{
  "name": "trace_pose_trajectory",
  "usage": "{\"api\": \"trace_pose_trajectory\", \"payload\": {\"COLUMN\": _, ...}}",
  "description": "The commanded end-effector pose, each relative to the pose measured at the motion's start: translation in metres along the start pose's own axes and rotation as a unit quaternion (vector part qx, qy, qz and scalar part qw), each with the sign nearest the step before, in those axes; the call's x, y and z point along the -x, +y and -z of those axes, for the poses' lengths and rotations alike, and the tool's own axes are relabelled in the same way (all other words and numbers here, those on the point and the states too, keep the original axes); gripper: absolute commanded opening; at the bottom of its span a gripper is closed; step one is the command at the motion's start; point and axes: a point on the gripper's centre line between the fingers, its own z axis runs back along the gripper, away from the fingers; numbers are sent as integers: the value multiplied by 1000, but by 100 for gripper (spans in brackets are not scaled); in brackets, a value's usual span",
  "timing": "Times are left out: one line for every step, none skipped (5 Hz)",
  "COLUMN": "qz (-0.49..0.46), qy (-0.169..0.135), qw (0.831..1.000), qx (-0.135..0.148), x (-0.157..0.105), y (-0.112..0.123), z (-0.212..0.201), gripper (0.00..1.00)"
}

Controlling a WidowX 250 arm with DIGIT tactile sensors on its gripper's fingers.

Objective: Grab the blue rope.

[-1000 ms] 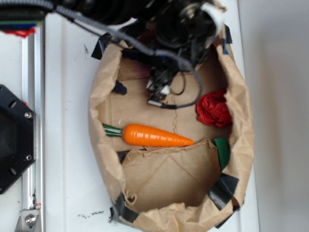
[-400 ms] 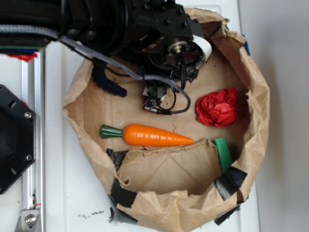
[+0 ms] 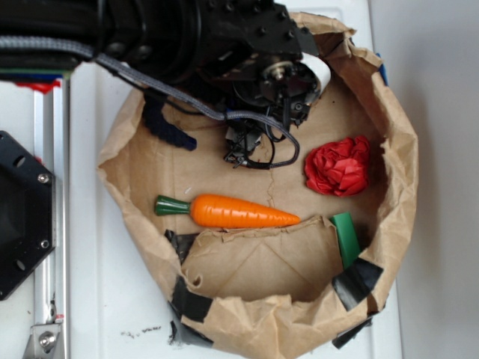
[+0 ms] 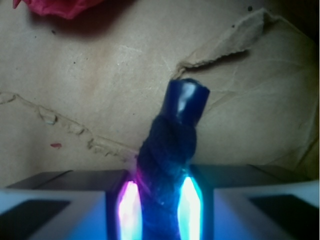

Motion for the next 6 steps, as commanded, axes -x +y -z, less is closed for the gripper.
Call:
{"api": "trace_pose_trajectory", "payload": {"qz": -14, "qy": -22, "qw": 1000, "qx": 5, "x": -7, "y": -3, "z": -33, "gripper": 0}}
{"api": "trace_pose_trajectory", "payload": {"qz": 4, "qy": -49, "qw": 998, "qx": 39, "x": -11, "y": -20, "z": -79, "gripper": 0}}
{"api": "trace_pose_trajectory", "payload": {"qz": 15, "qy": -85, "qw": 995, "qx": 40, "x": -24, "y": -43, "z": -125, "gripper": 0}}
{"api": "trace_pose_trajectory", "payload": {"qz": 2, "qy": -97, "qw": 995, "qx": 17, "x": -57, "y": -46, "z": -147, "gripper": 0}}
{"api": "trace_pose_trajectory", "payload": {"qz": 1, "qy": -107, "qw": 993, "qx": 41, "x": -67, "y": -41, "z": -151, "gripper": 0}}
{"api": "trace_pose_trajectory", "payload": {"qz": 5, "qy": -98, "qw": 995, "qx": 36, "x": -69, "y": -34, "z": -144, "gripper": 0}}
